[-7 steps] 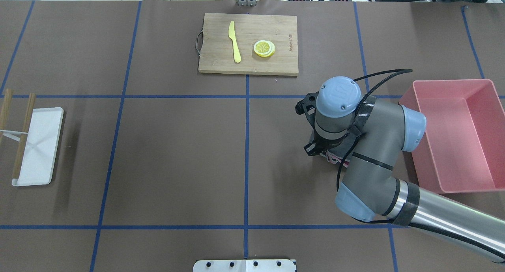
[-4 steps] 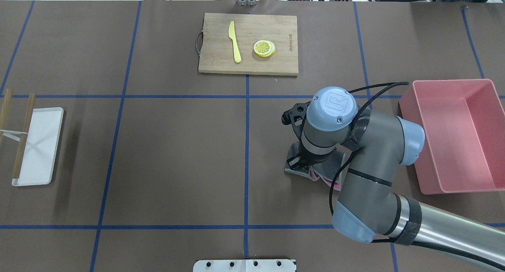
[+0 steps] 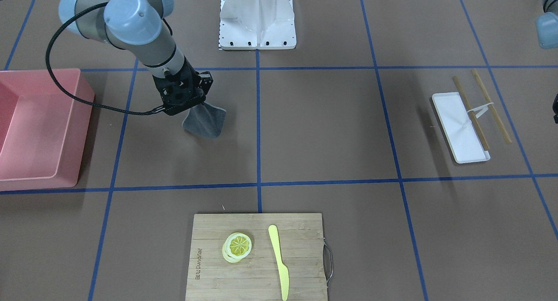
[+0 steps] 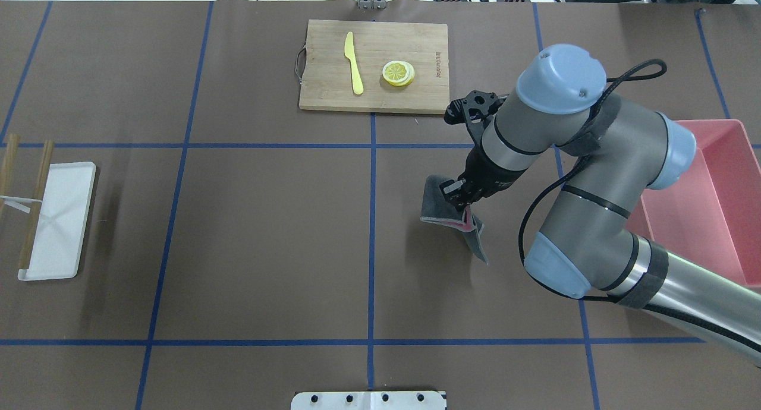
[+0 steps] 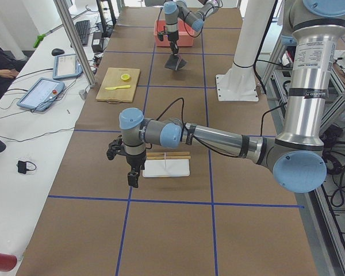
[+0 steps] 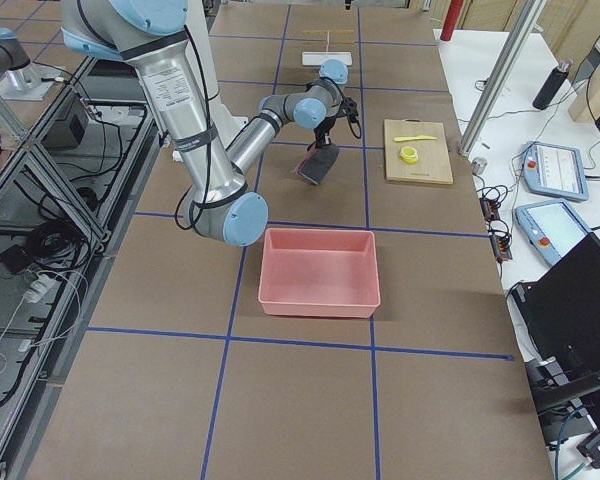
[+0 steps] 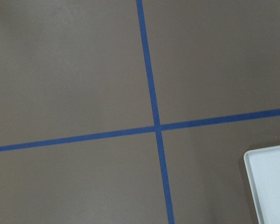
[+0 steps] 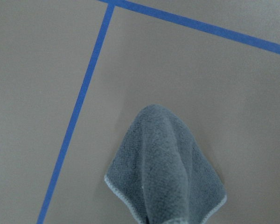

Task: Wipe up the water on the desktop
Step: 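Rub the cloth back and forth over the table with the right gripper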

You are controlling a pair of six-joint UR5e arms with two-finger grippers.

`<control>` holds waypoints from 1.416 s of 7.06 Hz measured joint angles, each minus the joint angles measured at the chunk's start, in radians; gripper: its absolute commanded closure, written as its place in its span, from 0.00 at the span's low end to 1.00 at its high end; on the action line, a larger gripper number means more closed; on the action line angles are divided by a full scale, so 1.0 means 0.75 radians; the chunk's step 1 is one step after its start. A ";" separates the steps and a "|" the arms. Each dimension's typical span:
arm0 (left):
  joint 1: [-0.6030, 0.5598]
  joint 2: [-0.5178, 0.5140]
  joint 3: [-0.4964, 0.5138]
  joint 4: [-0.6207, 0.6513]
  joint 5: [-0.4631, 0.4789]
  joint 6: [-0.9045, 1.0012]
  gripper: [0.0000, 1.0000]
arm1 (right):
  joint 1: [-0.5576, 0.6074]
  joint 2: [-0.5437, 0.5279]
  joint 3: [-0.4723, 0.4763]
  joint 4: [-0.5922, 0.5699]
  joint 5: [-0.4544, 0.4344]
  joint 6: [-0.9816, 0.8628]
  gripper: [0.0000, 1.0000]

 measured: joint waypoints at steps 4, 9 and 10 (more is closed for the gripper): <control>-0.014 0.003 0.029 -0.004 -0.123 -0.001 0.01 | 0.057 -0.047 -0.356 0.527 0.240 0.021 1.00; -0.021 -0.016 0.036 0.001 -0.123 -0.003 0.01 | 0.123 -0.151 -0.405 0.640 0.224 0.069 1.00; -0.022 -0.017 0.036 0.002 -0.124 -0.003 0.01 | 0.151 -0.179 -0.410 0.635 0.210 0.065 1.00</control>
